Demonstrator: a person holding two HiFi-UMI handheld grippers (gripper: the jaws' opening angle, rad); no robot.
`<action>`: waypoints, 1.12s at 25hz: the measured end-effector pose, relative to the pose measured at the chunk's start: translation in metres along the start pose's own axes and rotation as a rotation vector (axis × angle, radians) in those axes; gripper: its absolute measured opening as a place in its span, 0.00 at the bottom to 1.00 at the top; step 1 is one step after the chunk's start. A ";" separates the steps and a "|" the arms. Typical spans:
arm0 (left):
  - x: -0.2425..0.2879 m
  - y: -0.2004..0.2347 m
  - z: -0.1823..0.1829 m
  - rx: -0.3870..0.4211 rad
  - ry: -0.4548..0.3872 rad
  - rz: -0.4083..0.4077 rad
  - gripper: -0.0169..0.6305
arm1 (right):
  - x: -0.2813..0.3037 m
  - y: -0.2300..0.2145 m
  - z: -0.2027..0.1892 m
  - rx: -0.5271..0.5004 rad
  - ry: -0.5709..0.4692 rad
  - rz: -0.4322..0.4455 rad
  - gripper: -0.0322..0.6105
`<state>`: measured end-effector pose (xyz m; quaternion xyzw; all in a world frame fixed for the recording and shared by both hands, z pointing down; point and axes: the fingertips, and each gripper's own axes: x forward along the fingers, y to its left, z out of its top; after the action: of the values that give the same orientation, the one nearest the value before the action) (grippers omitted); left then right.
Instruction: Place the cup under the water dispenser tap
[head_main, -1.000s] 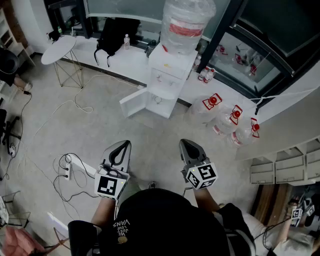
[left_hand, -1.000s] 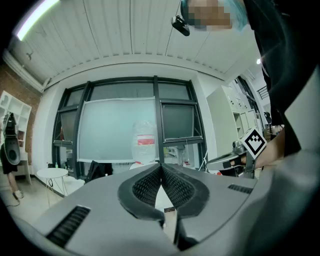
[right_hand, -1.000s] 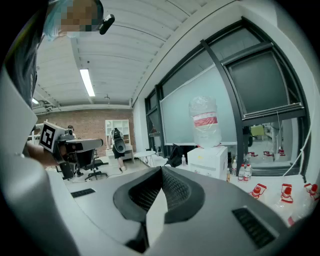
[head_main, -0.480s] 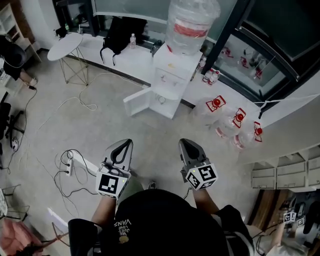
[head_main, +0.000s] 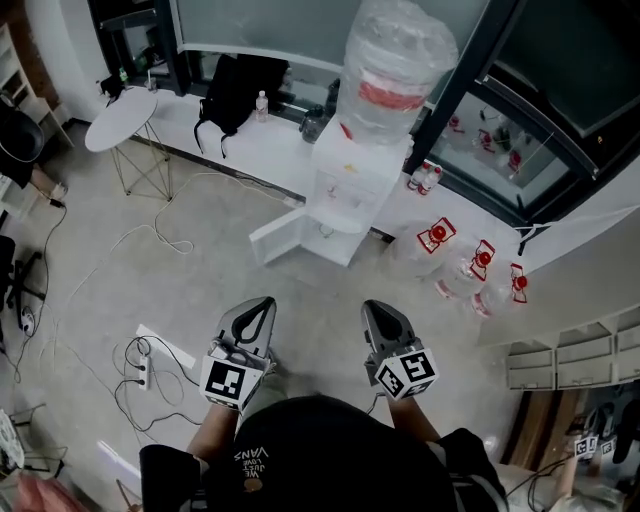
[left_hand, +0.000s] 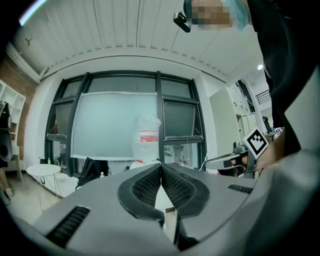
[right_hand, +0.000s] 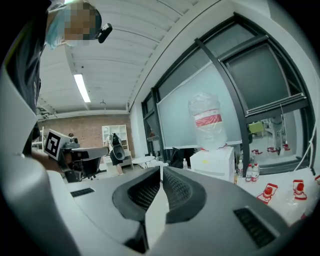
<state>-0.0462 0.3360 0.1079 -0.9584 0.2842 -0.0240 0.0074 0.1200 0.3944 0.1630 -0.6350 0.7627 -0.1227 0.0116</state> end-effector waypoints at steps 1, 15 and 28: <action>0.006 0.013 0.001 0.001 0.000 -0.010 0.06 | 0.012 0.000 0.003 -0.005 0.004 -0.011 0.12; 0.054 0.167 -0.007 0.000 0.027 -0.153 0.06 | 0.153 0.007 0.021 -0.006 -0.010 -0.179 0.12; 0.114 0.204 -0.038 -0.042 0.035 -0.088 0.06 | 0.230 -0.036 0.005 -0.017 0.060 -0.111 0.12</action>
<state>-0.0636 0.1028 0.1453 -0.9693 0.2425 -0.0351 -0.0185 0.1109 0.1648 0.1976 -0.6725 0.7272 -0.1356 -0.0237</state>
